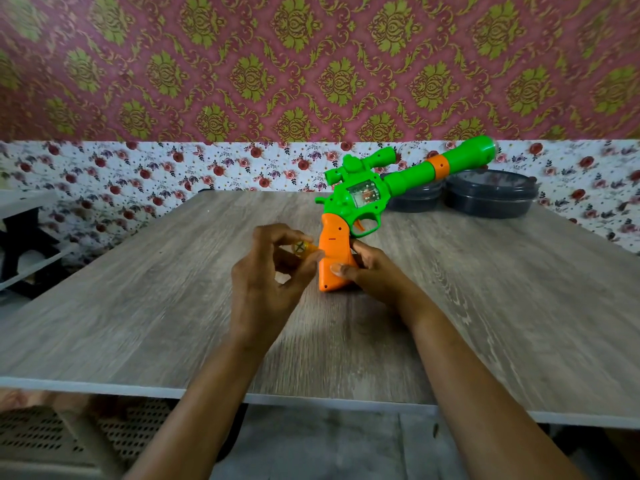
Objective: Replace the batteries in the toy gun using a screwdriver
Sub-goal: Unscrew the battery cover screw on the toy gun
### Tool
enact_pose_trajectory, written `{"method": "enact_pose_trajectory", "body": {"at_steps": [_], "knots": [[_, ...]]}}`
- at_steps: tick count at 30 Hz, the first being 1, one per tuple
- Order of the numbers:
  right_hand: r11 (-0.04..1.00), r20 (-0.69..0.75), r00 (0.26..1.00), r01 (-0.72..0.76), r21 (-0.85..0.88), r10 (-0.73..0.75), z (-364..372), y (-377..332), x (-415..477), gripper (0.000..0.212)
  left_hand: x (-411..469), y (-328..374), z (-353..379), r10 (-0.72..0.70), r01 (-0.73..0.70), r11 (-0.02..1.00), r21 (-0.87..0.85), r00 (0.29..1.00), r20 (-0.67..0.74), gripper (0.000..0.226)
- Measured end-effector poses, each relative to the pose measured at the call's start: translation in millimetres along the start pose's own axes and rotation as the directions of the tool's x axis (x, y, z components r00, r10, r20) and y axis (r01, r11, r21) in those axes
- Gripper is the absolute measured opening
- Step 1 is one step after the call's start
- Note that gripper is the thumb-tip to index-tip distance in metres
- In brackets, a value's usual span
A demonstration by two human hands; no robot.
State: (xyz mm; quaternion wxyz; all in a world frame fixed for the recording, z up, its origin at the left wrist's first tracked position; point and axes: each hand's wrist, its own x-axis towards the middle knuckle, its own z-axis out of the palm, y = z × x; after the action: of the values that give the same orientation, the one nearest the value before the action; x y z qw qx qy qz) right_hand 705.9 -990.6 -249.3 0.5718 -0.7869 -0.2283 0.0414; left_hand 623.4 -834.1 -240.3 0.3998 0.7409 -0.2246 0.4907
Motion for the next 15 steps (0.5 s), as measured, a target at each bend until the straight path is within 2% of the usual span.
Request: {"method": "enact_pose_trajectory", "body": {"at_steps": [4, 8, 12, 15], "knots": [[1.000, -0.001, 1.000, 0.005, -0.014, -0.005, -0.2, -0.2, 0.1, 0.047, 0.6, -1.9, 0.1, 0.051, -0.054, 0.998, 0.039, 0.996, 0.072, 0.039], [1.000, 0.003, 1.000, -0.008, 0.015, 0.008, 0.4, -0.8, -0.9, 0.047, -0.5, 0.1, 0.3, 0.074, -0.075, 0.997, -0.001, 0.987, 0.144, 0.046], [1.000, -0.003, 1.000, 0.001, 0.002, -0.001, 0.1, -0.6, -0.2, 0.048, -0.3, -1.7, -0.8, 0.099, -0.108, 0.992, 0.073, 0.988, 0.117, 0.041], [1.000, 0.003, 1.000, 0.010, -0.016, -0.010, -0.5, -1.5, -0.6, 0.047, 1.0, -0.7, -1.0, 0.086, -0.090, 0.994, 0.066, 0.994, 0.063, 0.030]]}}
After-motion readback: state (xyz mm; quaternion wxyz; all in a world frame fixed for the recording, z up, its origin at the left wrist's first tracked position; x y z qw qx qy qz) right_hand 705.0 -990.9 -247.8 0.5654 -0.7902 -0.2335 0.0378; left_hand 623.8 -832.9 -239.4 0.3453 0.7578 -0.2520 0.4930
